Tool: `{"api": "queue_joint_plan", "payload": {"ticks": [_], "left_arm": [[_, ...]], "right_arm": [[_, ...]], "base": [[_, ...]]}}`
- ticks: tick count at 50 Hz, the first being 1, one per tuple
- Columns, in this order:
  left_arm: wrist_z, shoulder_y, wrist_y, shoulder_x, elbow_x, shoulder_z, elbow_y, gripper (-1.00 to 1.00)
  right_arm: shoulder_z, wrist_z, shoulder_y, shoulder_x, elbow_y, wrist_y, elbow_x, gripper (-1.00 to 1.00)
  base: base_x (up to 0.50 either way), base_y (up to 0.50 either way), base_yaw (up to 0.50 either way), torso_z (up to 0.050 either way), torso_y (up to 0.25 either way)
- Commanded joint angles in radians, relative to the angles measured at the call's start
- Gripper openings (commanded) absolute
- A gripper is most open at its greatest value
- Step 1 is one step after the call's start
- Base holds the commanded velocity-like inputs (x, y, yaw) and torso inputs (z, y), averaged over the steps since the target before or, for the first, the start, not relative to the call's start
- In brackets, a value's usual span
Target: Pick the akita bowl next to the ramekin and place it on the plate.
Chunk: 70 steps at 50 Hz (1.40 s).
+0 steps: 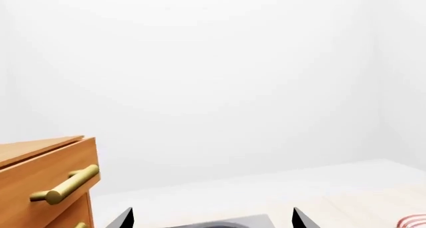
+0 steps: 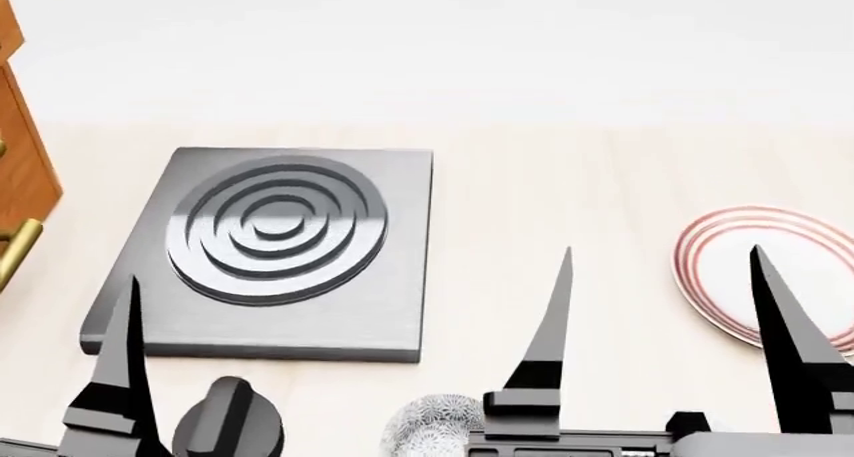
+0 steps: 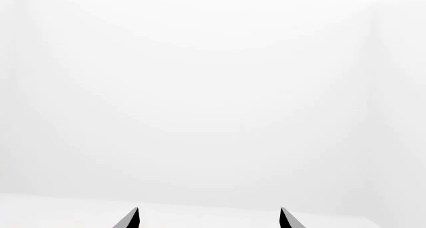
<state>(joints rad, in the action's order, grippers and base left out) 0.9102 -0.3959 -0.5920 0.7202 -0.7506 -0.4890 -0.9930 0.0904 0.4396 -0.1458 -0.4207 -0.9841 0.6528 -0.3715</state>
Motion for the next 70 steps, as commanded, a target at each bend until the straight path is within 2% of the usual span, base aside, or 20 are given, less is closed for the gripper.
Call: {"api": "queue_joint_plan", "payload": {"ticks": [1, 23, 25, 37, 70], "left_arm": [[-0.02, -0.004, 0.007, -0.015, -0.004, 0.015, 0.0, 1.0], [-0.006, -0.005, 0.016, -0.001, -0.005, 0.0, -0.003, 1.0], [-0.004, -0.007, 0.015, 0.001, -0.004, -0.001, -0.005, 1.0], [-0.02, -0.006, 0.029, 0.007, 0.021, -0.024, 0.004, 1.0], [-0.01, -0.012, 0.041, 0.019, 0.021, -0.042, 0.008, 1.0]], "right_arm": [[-0.01, -0.008, -0.006, 0.003, 0.001, 0.002, -0.001, 1.0], [0.004, 0.015, 0.002, -0.022, 0.007, -0.021, -0.014, 1.0], [0.005, 0.007, 0.01, -0.022, 0.006, -0.061, -0.006, 1.0], [0.032, 0.022, 0.008, -0.037, 0.014, -0.047, -0.002, 1.0], [0.043, 0.041, 0.025, -0.054, 0.015, -0.09, -0.019, 1.0]], "base": [[0.22, 0.0, 0.0, 0.0, 0.0], [0.22, 0.0, 0.0, 0.0, 0.0], [0.22, 0.0, 0.0, 0.0, 0.0], [0.0, 0.0, 0.0, 0.0, 0.0], [0.0, 0.0, 0.0, 0.0, -0.109]]}}
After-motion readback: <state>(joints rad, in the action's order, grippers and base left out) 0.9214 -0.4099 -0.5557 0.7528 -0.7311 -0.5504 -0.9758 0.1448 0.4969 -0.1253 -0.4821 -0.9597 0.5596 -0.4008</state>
